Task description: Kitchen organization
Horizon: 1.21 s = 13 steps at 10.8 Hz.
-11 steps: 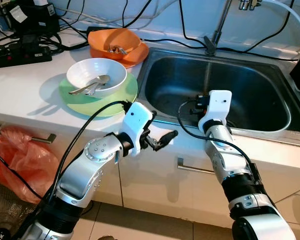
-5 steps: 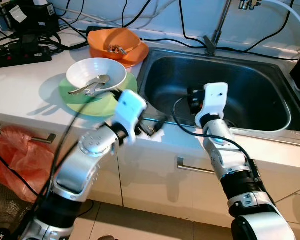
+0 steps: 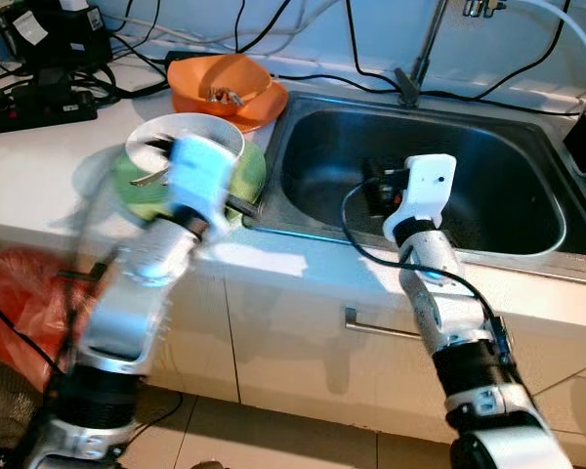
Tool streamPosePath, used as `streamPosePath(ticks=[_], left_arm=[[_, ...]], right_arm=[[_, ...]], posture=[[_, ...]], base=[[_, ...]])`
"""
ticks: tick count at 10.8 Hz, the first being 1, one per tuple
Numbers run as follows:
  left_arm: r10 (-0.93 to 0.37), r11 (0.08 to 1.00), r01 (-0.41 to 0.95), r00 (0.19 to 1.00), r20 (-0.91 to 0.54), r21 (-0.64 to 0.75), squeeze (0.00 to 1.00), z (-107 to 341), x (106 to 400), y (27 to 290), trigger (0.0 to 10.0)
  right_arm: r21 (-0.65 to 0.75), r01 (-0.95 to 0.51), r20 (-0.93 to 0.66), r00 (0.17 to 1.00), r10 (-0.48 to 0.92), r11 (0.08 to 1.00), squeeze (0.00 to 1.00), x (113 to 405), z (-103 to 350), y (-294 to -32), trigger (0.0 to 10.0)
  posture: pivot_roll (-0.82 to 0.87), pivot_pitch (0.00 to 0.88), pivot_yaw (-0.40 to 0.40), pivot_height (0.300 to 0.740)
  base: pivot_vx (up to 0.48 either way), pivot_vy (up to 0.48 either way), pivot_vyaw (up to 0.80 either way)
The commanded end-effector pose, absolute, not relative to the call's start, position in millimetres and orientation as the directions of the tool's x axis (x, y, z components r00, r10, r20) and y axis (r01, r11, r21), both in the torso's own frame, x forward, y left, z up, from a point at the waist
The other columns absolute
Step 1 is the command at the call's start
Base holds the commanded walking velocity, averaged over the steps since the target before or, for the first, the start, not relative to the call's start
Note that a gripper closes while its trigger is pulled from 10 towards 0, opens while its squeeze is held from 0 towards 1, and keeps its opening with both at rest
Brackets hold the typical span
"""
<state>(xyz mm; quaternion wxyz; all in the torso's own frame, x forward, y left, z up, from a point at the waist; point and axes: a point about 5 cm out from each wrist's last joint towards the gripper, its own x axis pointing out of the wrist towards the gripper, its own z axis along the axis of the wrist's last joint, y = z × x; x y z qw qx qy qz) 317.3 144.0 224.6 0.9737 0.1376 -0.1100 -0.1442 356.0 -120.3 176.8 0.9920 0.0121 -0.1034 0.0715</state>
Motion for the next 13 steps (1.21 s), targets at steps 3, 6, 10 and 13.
streamPosePath(ticks=[3, 6, 10, 13], left_arm=[[-0.240, 0.913, 0.125, 0.934, 0.265, 0.387, 0.00, 232, 307, 157, 10.0], [-0.170, 0.913, 0.011, 0.919, 0.355, 0.408, 1.00, 234, 295, 165, 10.0], [-0.158, 0.842, -0.048, 0.930, 0.331, 0.537, 0.00, 214, 296, 179, 10.0], [-0.197, 0.825, -0.002, 0.936, 0.291, 0.565, 0.00, 206, 305, 180, 10.0]], right_arm=[[0.027, -0.162, 0.198, 0.968, 0.154, 0.986, 0.00, 351, 175, -120, 10.0], [0.034, -0.173, 0.195, 0.967, 0.163, 0.984, 0.00, 351, 176, -117, 10.0], [0.119, -0.231, 0.175, 0.962, 0.208, 0.966, 0.00, 348, 178, -109, 10.0], [0.279, -0.522, 0.131, 0.852, 0.506, 0.806, 0.00, 331, 187, -81, 10.0]], posture=[[0.14, 0.057, -0.029, 0.740], [0.14, 0.058, -0.037, 0.740], [0.14, 0.061, -0.033, 0.740], [0.13, 0.068, -0.035, 0.740]], base=[[0.000, 0.000, 0.00], [0.000, 0.000, 0.00], [0.000, 0.000, 0.00], [0.000, 0.000, 0.00]])
